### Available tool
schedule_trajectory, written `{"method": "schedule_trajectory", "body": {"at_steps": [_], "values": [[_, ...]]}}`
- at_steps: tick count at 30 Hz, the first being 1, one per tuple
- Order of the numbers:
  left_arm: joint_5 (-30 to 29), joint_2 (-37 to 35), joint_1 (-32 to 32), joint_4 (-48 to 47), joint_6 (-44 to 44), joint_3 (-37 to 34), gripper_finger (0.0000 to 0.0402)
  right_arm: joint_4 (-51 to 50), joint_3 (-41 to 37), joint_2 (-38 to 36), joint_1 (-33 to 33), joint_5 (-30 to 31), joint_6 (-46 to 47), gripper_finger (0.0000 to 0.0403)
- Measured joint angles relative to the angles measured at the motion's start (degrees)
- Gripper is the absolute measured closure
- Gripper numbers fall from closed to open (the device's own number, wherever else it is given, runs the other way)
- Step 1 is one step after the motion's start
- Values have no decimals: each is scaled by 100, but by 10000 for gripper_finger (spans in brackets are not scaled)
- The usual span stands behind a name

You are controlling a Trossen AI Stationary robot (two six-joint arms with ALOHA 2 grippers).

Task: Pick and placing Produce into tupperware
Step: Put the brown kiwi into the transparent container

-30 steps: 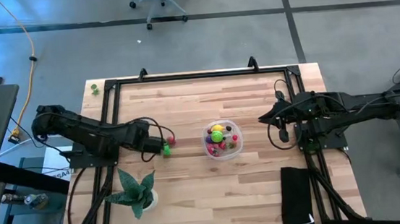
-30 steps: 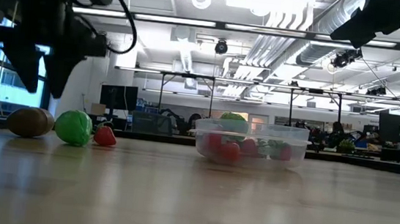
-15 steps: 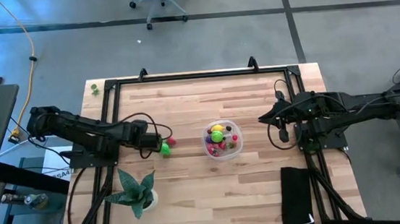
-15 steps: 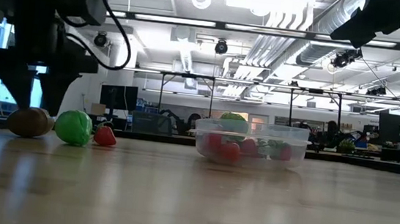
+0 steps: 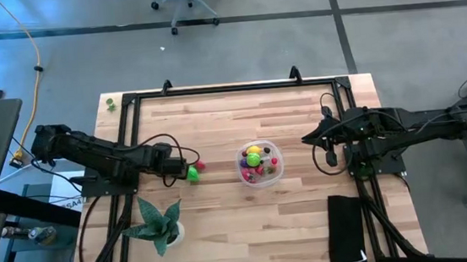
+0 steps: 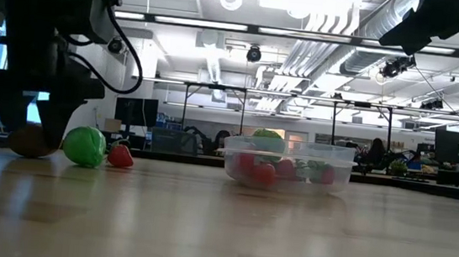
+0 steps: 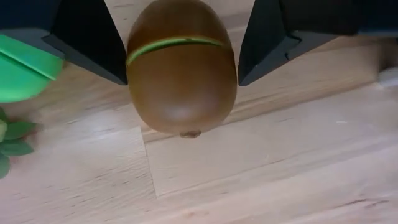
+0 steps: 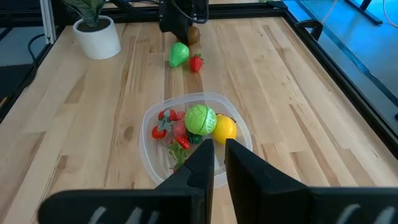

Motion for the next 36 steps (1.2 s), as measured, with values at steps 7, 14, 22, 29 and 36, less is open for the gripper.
{"method": "schedule_trajectory", "body": {"at_steps": [7,14,22,29,36], "values": [[-42,2,0,190,-4,-130,112,1,0,0,0,0,0,373],[-200,2,0,192,-51,-130,150,0,0,0,0,0,0,373],[-225,2,0,147,-143,-130,156,0,0,-2,-1,0,0,373],[-269,4,0,124,-61,-130,138,0,2,0,0,0,0,373],[-320,4,0,152,-171,-128,175,0,0,0,-1,0,0,373]]}}
